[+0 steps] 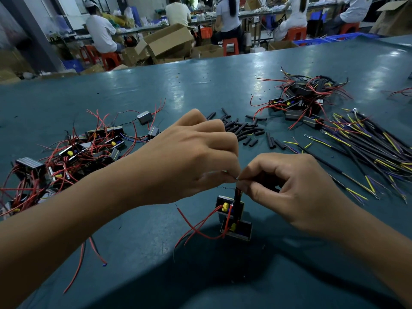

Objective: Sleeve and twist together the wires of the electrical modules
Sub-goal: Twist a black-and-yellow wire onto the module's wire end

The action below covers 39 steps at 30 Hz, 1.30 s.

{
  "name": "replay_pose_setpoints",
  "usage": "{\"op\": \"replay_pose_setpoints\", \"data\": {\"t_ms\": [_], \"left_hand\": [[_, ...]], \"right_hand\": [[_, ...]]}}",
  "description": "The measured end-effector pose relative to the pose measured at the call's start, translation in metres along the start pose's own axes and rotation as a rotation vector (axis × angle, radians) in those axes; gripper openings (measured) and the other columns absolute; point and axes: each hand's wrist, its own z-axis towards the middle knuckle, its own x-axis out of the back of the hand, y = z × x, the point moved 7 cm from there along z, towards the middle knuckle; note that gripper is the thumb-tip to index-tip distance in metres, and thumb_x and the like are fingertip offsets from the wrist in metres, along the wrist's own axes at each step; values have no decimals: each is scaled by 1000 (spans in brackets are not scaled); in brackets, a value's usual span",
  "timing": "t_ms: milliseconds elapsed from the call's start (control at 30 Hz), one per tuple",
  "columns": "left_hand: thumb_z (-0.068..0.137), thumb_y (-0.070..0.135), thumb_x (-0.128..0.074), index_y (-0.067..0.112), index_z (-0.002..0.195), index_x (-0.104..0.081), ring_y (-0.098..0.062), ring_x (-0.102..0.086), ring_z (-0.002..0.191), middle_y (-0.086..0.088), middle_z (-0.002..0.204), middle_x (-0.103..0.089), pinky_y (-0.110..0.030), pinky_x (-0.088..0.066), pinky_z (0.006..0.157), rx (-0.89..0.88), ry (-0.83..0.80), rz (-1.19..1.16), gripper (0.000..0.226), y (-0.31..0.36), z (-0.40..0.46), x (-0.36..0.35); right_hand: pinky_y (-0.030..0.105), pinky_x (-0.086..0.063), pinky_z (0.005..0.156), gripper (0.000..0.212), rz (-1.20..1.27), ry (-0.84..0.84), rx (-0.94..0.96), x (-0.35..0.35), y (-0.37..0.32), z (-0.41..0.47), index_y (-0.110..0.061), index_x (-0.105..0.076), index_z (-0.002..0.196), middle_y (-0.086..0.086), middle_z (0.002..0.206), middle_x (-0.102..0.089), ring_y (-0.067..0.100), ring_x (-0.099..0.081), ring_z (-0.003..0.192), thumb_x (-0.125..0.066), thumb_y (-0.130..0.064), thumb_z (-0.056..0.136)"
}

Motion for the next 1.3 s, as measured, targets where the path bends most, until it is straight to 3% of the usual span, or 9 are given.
{"op": "replay_pose_setpoints", "data": {"t_ms": [100,200,300,400,500,567,800,1100,1300], "left_hand": [[93,36,-69,30,86,-70,-5,-51,86,14,85,-62,-33,-35,83,230,-150,-315,9,-16,-1,-12],[89,30,-74,22,80,-74,-1,-53,62,7,73,-67,-23,-40,64,592,-320,-788,12,-29,-7,-29],[86,31,-75,20,79,-76,-1,-49,59,8,67,-64,-22,-36,64,761,-375,-909,13,-33,-15,-39],[90,38,-70,27,84,-72,3,-53,63,15,74,-65,-11,-36,62,549,-298,-649,12,-30,-10,-27],[98,32,-62,23,91,-69,-8,-55,83,10,90,-62,-28,-38,78,95,-112,-76,13,-6,-3,-7],[98,25,-62,16,92,-69,-22,-57,82,-1,92,-63,-37,-42,75,-52,-15,115,13,5,-5,-2],[100,1,-50,14,99,-70,-27,-58,78,-8,97,-66,-41,-46,71,-175,60,271,24,12,-6,5],[105,6,-44,17,96,-70,-25,-61,78,-3,90,-66,-40,-50,76,-268,75,346,29,20,-6,8],[99,28,-57,25,94,-68,-17,-53,84,11,87,-62,-38,-38,82,-43,-66,48,13,3,4,1]], "right_hand": [[11,-37,57,5,-17,2,14,0,-2,0,-21,-70,80,-15,67,-62,5,-56,60,-69,-24,84],[11,-38,57,7,-1,-17,24,-2,-5,0,-22,-71,81,-16,69,-63,4,-58,62,-69,-27,86],[11,-39,57,7,10,-22,20,-2,-4,0,-23,-71,82,-15,70,-64,6,-59,62,-69,-28,87],[10,-39,57,7,8,-18,13,0,-2,0,-23,-70,81,-15,69,-64,6,-59,62,-69,-27,87],[8,-37,58,4,-17,-11,6,1,0,0,-21,-70,82,-17,69,-62,3,-57,62,-70,-23,85],[7,-36,58,4,-18,-9,10,1,-1,0,-21,-70,82,-18,68,-61,1,-56,61,-72,-20,85],[11,-36,56,7,-21,11,21,1,-2,0,-19,-72,81,-13,67,-62,4,-53,58,-70,-25,84],[10,-35,54,7,-5,7,17,0,-1,0,-21,-71,81,-14,66,-61,5,-53,57,-69,-26,85],[8,-36,60,3,-82,1,51,0,-4,2,-21,-70,83,-18,69,-61,-2,-54,63,-71,-18,83]]}}
